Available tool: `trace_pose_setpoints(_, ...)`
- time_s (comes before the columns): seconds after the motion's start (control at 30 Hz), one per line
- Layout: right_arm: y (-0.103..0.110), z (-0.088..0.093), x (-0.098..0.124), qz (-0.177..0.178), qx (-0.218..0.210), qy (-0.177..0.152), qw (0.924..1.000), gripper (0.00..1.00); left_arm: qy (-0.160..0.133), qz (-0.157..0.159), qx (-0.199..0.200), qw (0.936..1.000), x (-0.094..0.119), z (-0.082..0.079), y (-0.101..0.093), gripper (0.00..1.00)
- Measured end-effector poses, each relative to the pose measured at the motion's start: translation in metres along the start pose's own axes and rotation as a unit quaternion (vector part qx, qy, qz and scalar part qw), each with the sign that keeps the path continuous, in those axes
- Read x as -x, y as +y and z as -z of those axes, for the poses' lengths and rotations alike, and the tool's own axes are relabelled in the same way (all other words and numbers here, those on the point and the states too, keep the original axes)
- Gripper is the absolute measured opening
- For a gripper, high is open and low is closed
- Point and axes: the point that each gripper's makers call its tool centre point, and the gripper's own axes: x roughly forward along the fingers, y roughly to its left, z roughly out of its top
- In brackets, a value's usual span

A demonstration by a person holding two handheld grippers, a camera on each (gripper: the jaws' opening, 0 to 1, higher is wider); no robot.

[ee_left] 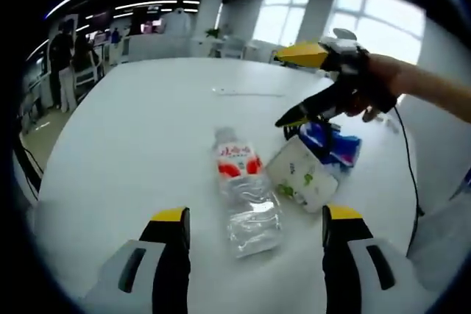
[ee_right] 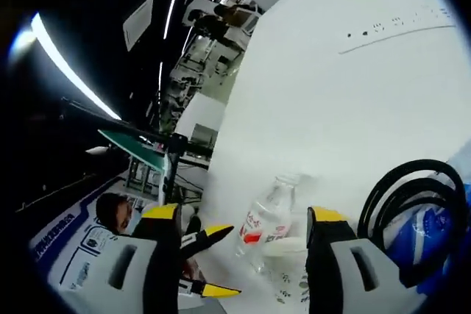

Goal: Arrange the tabletop items into an orderly group along one side of the table until the central work area is clear of visible clutter.

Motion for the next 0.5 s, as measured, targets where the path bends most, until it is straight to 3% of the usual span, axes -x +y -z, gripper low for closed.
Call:
trace_pose_setpoints(0.03,-0.002,0.001,0.0,0.01,-0.022,0.001,0.9997,0.6,0.003,-0.001,-0.002,1.0,-0.001,0.0,0.0,0.7)
trace_pose_setpoints(0.07,-0.005,-0.011,-0.005,0.001,-0.018,-0.006,0.9998,0.57,0.004,-0.003,0.002,1.0,-0.002,-0.001,0.0,0.7)
trace_pose_setpoints(0.17,-0.008,-0.014,-0.013,0.005,-0.024,0.003,0.9997,0.57,0.003,0.0,0.021,0.9998,-0.007,-0.003,0.002,0.69)
trace_pose_setpoints(0.27,-0.016,-0.017,-0.021,0.02,-0.023,0.015,0.9994,0.57,0.01,-0.004,0.011,0.9999,-0.009,-0.004,0.001,0.67)
trace_pose_setpoints(0.3,-0.022,-0.012,-0.023,0.036,-0.024,0.036,0.9984,0.57,0.014,-0.008,0.002,0.9999,-0.01,-0.004,0.002,0.67)
trace_pose_setpoints(0.4,-0.024,-0.004,-0.03,0.044,-0.001,0.057,0.9974,0.57,0.019,-0.009,0.001,0.9998,-0.011,-0.004,0.001,0.66)
trace_pose_setpoints(0.5,-0.027,0.0,-0.038,0.051,-0.005,0.066,0.9965,0.56,0.022,-0.009,-0.001,0.9997,-0.01,-0.004,0.0,0.63)
